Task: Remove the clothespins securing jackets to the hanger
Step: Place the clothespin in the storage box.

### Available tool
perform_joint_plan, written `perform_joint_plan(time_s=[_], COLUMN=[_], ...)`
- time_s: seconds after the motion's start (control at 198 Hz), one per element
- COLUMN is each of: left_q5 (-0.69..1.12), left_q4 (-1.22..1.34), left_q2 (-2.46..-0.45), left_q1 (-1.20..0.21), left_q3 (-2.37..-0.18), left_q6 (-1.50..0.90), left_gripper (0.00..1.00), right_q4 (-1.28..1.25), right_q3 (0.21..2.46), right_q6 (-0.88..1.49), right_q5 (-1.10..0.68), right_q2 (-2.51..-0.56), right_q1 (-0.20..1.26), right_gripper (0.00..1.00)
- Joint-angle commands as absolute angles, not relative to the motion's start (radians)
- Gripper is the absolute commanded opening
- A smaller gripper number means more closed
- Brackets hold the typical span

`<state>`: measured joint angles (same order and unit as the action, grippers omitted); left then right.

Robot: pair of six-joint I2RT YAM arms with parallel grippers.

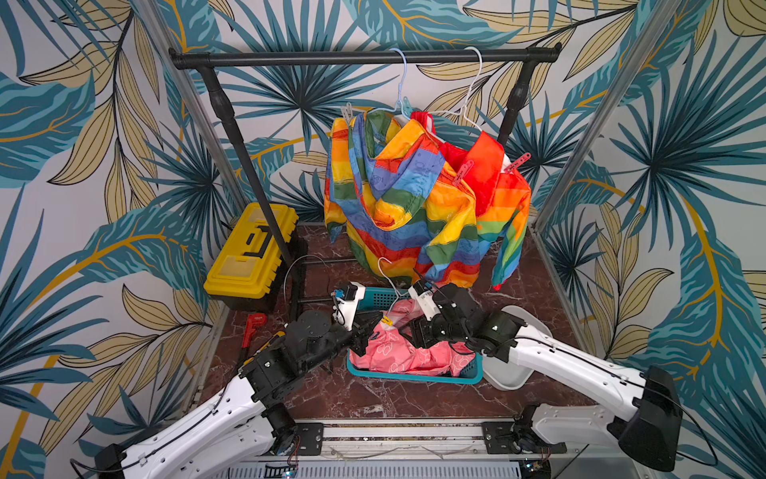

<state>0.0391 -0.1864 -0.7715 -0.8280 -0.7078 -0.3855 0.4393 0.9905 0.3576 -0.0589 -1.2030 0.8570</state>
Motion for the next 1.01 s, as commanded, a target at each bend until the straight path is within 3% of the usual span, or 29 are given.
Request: perform_joint_plan(time_s=[0.0, 0.41, 0.718, 1.006], left_q5=[0.074, 0.312, 0.359, 0.398], left_q4=[-0.146, -0.212, -0.239, -0.239], left_q2=[-0.805, -0.909, -0.94, -0.969], left_q1=[-0.811, -0.746, -0.739, -0.739], left_q3=[-0.755, -0.853, -0.867, -0.874], left_q6=[-0.393, -0.451, -0.438, -0.43], left_gripper=[0.0, 0.0, 0.0, 0.0], right_q4=[0.571, 0.471, 0.444, 0.42], right_q3=[1.041, 1.11, 1.126, 1.134], right_q6=[0.247, 0.143, 0.132, 0.132], right_q5=[0.068, 0.1, 0.092, 0.073], right_q2=[-1.177, -1.244, -1.241, -1.252], right_q1=[0.897, 0.957, 0.957, 0.957], right_gripper=[0.65, 0.66, 0.65, 0.49])
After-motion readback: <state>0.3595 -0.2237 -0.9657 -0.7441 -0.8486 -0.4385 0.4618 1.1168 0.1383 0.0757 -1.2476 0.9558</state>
